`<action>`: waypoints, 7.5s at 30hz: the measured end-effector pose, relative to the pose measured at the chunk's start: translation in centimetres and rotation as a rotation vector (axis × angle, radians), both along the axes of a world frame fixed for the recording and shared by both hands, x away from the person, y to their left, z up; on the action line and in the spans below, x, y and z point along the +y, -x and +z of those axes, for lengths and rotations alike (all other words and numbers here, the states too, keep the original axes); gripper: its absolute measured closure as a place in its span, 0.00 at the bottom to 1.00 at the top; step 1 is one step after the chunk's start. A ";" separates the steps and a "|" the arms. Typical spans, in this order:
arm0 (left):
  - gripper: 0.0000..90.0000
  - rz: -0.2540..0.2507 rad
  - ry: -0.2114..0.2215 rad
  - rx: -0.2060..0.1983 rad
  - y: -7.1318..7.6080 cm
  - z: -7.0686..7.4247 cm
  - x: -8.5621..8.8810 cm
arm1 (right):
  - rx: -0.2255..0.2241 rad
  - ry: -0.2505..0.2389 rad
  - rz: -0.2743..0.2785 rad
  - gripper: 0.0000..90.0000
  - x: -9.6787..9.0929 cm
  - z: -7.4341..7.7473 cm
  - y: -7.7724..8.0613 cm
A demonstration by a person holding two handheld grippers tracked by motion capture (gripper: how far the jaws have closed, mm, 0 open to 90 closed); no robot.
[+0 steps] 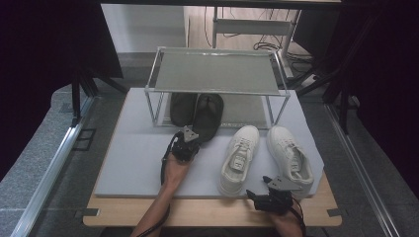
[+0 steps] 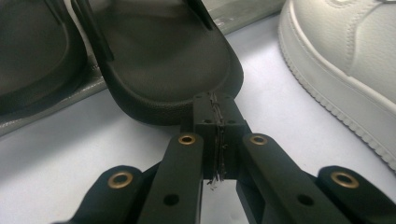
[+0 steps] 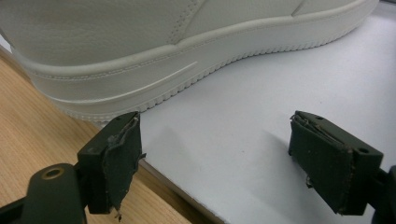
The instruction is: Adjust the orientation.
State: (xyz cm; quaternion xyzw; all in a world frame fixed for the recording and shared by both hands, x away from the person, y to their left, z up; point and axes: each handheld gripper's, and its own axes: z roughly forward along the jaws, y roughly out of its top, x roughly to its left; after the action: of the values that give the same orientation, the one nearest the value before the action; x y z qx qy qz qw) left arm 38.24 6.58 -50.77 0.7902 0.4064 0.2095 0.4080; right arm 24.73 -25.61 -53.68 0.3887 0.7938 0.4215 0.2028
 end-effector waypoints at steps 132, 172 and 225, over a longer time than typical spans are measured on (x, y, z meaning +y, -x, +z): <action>0.26 -0.040 0.005 0.048 4.5 2.4 3.8 | 0.002 -0.001 0.000 0.20 0.0 0.0 0.0; 0.15 0.030 -0.026 0.086 10.5 -2.5 7.6 | 0.001 0.001 -0.004 0.20 0.0 0.0 0.0; 0.16 0.052 -0.004 0.038 11.1 -3.1 7.7 | 0.046 -0.019 0.304 0.98 8.9 3.2 2.1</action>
State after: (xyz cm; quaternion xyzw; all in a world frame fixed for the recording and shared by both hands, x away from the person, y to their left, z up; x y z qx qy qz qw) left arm 27.12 14.30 -53.90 0.7840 0.4342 0.2060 0.3929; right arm 22.59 -16.73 -50.53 0.2755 0.8439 0.4459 0.1144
